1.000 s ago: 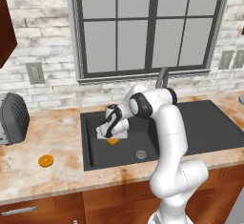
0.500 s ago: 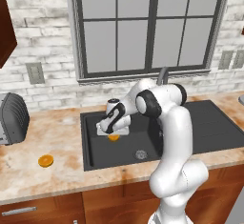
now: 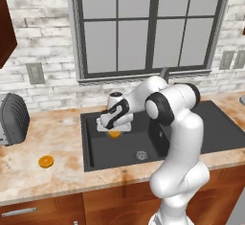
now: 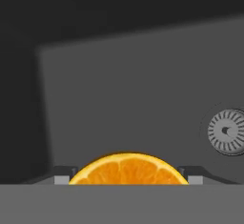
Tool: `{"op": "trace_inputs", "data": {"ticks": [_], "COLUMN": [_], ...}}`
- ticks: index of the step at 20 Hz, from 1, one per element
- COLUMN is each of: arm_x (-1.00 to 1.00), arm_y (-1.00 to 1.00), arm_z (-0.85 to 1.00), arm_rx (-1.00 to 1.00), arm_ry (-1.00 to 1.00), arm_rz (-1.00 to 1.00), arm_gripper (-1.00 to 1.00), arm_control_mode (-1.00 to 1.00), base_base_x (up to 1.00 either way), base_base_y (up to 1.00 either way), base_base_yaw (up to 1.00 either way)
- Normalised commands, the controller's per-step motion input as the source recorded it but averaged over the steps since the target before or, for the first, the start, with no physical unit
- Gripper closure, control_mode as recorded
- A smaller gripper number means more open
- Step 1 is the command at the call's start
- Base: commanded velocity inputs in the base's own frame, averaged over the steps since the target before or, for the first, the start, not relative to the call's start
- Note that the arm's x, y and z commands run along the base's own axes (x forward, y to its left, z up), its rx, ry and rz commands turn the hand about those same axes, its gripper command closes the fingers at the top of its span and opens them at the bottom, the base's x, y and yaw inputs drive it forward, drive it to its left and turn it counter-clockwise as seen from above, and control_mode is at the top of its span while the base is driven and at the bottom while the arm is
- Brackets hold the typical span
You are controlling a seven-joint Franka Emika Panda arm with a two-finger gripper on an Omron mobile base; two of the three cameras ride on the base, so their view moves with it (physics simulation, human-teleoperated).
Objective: Remove the orange and orange from the sink. Then move the bowl and cup from the counter to the sink for washing.
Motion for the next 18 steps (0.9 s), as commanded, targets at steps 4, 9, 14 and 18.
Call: {"op": "trace_inputs", "data": {"ticks": [4,9,14,18], "arm_x": [-0.28,-0.28,-0.22,-0.19], "arm_y": [0.11,0.19,0.33,0.40], "arm_z": [0.54,0.45,0.35,0.30], "arm_rx": [0.07,0.09,0.03,0.00], "arm_ry": [-0.03,0.00,0.00,0.00], "arm_rz": [0.04,0.06,0.05,0.03], "arm_gripper": [1.00,1.00,1.00,1.00], "arm_control_mode": [-1.00,-1.00,-1.00,-1.00], "base_base_x": [0.00,0.00,0.00,0.00], "base_base_y": [0.00,0.00,0.00,0.00], "base_base_yaw": [0.00,0.00,0.00,0.00]}}
